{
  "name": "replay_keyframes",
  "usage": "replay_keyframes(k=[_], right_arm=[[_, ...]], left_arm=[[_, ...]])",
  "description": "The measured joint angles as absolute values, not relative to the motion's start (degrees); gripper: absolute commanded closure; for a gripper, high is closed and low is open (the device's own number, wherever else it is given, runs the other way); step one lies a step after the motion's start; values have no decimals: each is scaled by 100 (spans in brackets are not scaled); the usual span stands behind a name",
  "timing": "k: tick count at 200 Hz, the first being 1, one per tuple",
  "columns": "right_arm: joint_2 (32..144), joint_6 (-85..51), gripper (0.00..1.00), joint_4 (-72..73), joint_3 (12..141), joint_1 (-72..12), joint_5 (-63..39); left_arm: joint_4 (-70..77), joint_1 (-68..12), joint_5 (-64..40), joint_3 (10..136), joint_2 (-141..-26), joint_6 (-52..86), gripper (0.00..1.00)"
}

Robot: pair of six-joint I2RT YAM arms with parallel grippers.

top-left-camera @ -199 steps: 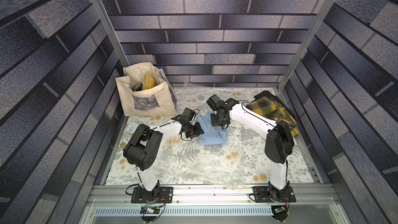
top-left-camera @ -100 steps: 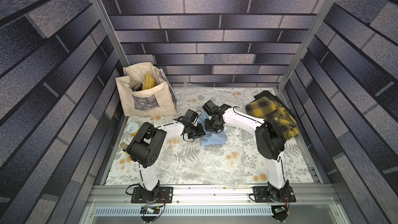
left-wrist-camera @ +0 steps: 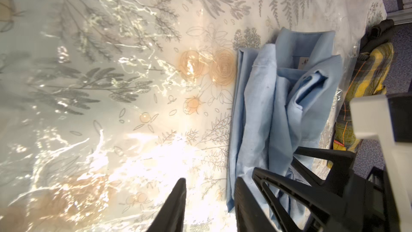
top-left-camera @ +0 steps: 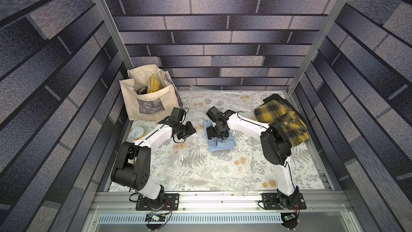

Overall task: Place the folded shirt into the vacuum bag
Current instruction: Pick up the shirt in the vacuum bag.

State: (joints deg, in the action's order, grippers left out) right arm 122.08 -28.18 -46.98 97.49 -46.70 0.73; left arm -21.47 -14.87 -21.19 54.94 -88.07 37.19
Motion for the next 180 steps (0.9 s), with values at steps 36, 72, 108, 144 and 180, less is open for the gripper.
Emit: replay_keyframes(k=[36,72,108,144,180], right_arm=[[12790,-2567,53,-5343,10318,-4893,1044],[12853,-2034,88,-5765,10377,-4982,1959],[12678,-1662,100,-5874,10374,-4847,2215],[11286,-1741,100,-5557,9894,-4327,1721],[9487,-2152,100,-5155,8901,-3498,1083]], left_arm=[[-2296,-1490,-2047,5478,-8757,3638,61],[-2383,-1490,-2023,5406,-8757,3636,59],[-2587,-1428,-1879,5439,-8735,3597,52],[-2882,-1173,-1570,5583,-8648,3459,39],[-3011,-1125,-1284,5734,-8665,3374,31]])
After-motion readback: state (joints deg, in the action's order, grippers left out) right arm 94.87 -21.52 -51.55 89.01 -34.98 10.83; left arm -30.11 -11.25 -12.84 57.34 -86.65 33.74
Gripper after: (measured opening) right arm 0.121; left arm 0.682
